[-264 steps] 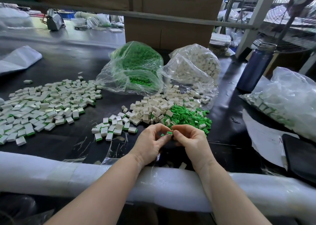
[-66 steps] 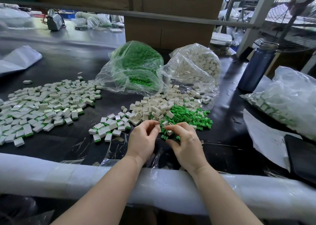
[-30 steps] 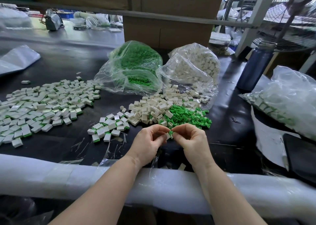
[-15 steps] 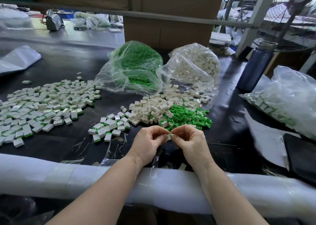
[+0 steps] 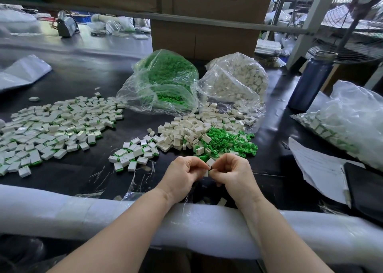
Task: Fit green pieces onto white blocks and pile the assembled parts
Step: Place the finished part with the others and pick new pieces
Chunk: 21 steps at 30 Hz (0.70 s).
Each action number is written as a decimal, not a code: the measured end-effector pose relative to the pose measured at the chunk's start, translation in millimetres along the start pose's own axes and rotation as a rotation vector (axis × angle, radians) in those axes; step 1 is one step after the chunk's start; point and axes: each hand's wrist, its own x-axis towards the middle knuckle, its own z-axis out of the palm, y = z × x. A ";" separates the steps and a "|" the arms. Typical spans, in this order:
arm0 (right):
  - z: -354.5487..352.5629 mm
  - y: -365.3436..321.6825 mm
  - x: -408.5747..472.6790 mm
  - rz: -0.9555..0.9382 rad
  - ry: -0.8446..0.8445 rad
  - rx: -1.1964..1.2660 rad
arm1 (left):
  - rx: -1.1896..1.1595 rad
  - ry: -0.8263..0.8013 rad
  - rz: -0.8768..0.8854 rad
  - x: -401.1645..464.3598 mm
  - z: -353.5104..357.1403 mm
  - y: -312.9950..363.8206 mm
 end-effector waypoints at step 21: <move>-3.0 0.5 1.4 0.012 -0.053 0.070 | 0.141 -0.006 0.086 -3.0 0.1 2.9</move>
